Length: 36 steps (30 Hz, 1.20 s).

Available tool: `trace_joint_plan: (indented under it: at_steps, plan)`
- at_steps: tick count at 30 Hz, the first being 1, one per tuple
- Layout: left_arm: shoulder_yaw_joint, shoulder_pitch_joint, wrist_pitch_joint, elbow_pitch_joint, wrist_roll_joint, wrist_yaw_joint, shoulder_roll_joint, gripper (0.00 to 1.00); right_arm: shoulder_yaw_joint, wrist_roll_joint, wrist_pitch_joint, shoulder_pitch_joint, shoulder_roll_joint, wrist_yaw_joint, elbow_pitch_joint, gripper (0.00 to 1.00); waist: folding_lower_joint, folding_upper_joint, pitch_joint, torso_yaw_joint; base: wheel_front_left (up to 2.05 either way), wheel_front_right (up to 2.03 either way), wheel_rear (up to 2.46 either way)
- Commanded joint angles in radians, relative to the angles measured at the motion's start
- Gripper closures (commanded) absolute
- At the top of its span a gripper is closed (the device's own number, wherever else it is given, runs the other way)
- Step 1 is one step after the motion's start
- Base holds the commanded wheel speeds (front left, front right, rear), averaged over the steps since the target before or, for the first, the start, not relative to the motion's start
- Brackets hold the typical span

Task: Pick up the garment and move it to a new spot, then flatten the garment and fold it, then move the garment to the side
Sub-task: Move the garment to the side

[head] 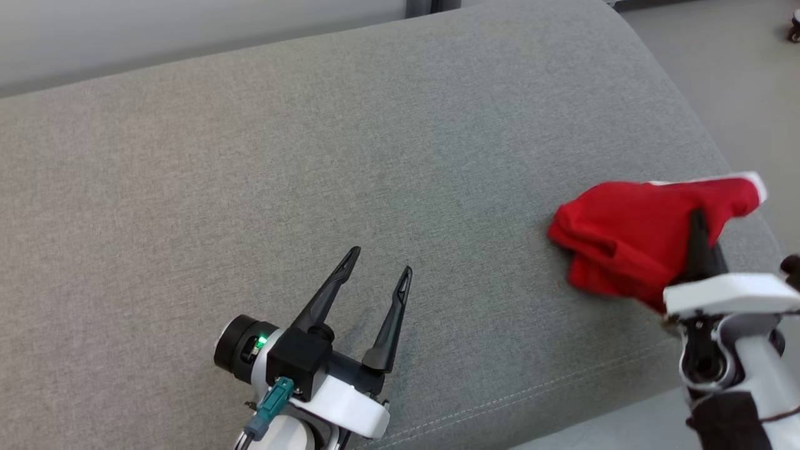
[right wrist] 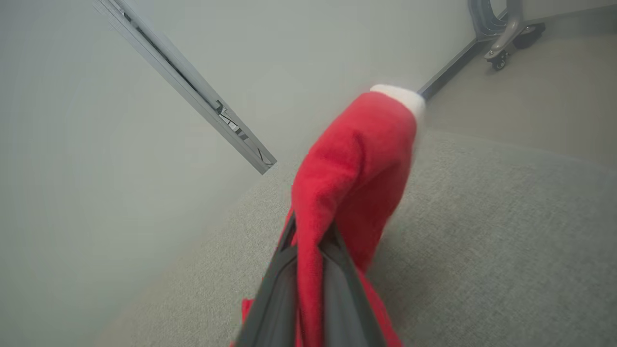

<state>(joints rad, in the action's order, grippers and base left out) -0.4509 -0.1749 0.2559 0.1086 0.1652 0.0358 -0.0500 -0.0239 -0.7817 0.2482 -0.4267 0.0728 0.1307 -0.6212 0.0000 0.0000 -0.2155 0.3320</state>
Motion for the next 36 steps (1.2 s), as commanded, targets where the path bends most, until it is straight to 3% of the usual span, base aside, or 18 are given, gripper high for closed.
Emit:
trace_joint_plan:
  at_steps: [1, 8, 24, 31, 36]
  plan:
    - [0.026, -0.048, 0.006, -0.032, -0.012, -0.006, 0.000, 0.00, 0.005, -0.013, 0.014, -0.057, 0.007, 0.000, 0.047, 1.00, 0.0000, 0.0000, -0.012, -0.008, 0.00, 0.00, 0.00]
    - [0.020, -0.072, 0.006, -0.057, -0.028, -0.020, 0.000, 0.00, -0.081, 0.011, 0.014, -0.238, 0.022, 0.000, 0.066, 1.00, 0.0000, 0.0000, -0.085, -0.060, 0.00, 0.00, 0.00]
    - [-0.022, -0.205, 0.006, -0.174, -0.095, -0.075, -0.007, 0.00, -0.366, 0.255, 0.014, -0.809, 0.139, 0.000, -0.214, 1.00, 0.0000, 0.0000, -0.372, -0.279, 0.00, 0.00, 0.00]
    - [-0.049, -0.234, 0.006, -0.212, -0.110, -0.088, -0.010, 0.00, -0.466, 0.332, 0.014, -0.914, 0.189, 0.000, -0.230, 1.00, 0.0000, 0.0000, -0.447, -0.346, 0.00, 0.00, 0.00]
    - [-0.057, -0.237, 0.004, -0.227, -0.117, -0.085, -0.014, 0.00, -0.515, 0.370, 0.014, -0.888, 0.197, 0.000, -0.271, 1.00, 0.0000, 0.0000, -0.474, -0.335, 0.00, 0.00, 0.00]
